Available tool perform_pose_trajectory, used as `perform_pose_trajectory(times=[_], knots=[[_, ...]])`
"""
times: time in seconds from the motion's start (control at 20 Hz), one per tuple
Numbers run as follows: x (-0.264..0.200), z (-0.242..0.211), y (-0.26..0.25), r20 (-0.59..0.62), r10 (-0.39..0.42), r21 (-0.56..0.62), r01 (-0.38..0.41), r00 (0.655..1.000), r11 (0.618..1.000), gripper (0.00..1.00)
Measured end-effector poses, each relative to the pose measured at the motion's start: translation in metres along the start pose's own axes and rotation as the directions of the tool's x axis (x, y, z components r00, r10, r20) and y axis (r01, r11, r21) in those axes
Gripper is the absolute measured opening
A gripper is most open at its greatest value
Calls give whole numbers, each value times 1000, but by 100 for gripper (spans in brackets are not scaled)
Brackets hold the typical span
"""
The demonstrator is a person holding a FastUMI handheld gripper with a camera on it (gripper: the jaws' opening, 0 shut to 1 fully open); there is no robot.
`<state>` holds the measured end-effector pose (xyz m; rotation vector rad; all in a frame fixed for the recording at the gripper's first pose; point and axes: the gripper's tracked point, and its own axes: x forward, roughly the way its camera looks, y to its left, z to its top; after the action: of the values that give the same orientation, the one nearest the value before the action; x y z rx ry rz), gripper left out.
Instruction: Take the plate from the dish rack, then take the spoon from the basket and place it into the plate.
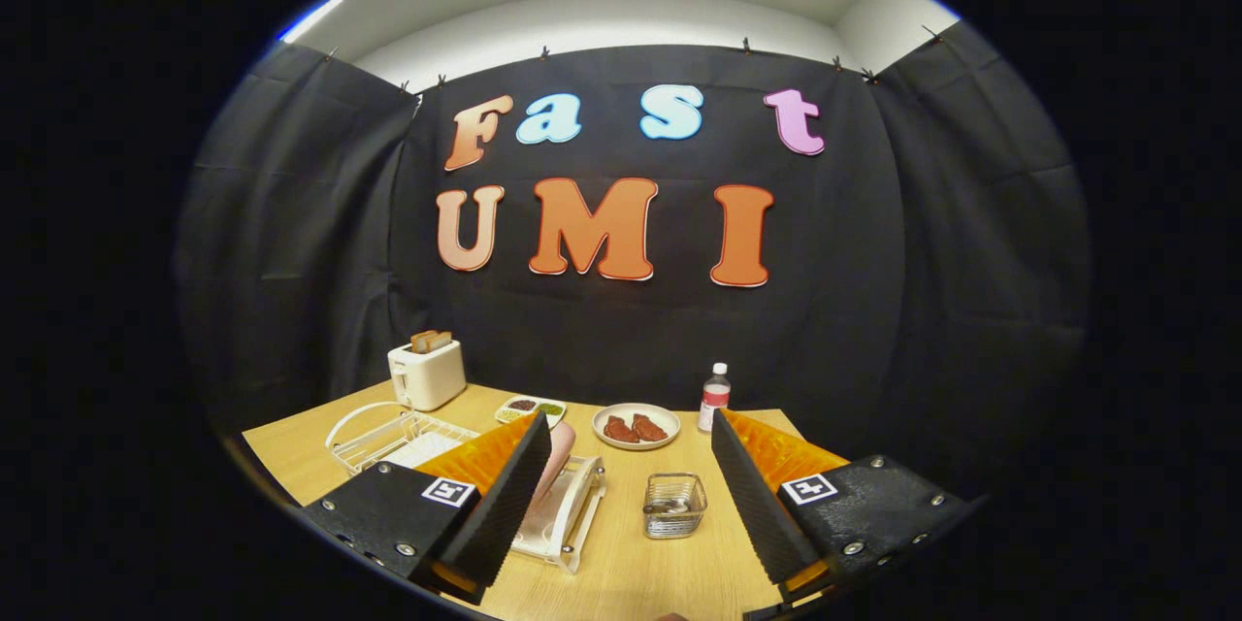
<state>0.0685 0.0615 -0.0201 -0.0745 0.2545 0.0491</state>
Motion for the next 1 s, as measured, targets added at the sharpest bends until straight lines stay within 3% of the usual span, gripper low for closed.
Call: perform_pose_trajectory(times=[0.25, 0.55, 0.9, 1.0], knots=[[22, -21, 38, -116, 73, 29, -70, 991, 997, 99], [52, -47, 64, -289, 131, 120, -100, 948, 988, 99], [91, -84, 50, -453, 34, 34, -21, 891, 999, 97], [99, -95, 57, -509, 61, 74, -27, 859, 997, 96]])
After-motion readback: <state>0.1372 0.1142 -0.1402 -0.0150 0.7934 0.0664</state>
